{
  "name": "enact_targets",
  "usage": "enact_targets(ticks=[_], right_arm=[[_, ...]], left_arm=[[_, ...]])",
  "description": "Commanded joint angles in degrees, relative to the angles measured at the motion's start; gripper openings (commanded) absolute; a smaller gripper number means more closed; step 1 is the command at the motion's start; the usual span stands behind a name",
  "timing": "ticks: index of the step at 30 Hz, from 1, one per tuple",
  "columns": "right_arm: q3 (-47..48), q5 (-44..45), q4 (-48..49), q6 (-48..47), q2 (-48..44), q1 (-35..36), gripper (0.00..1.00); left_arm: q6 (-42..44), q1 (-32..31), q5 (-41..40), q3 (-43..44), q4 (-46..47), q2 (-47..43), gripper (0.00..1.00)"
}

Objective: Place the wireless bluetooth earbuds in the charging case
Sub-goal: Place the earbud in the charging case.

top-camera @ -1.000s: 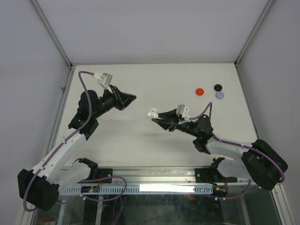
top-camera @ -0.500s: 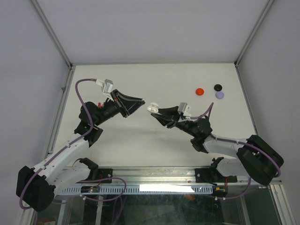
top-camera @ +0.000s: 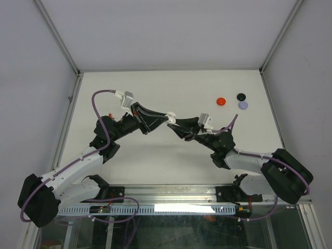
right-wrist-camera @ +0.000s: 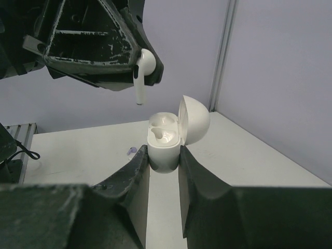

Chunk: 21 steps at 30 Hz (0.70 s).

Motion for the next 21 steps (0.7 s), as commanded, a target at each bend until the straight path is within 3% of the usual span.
enact_targets(ticks=[1,21], right_arm=[[2.0,0.4,5.2,-1.4,-0.8,0.4,0.0],[1.3,0.2,5.3,-2.0,-2.6,0.4,0.0]], left_arm=[[2.6,-1.0,-2.3,-0.1,3.3,1.1,0.04],[5.0,-1.7,-4.3,0.1,-2.1,1.4,0.01]])
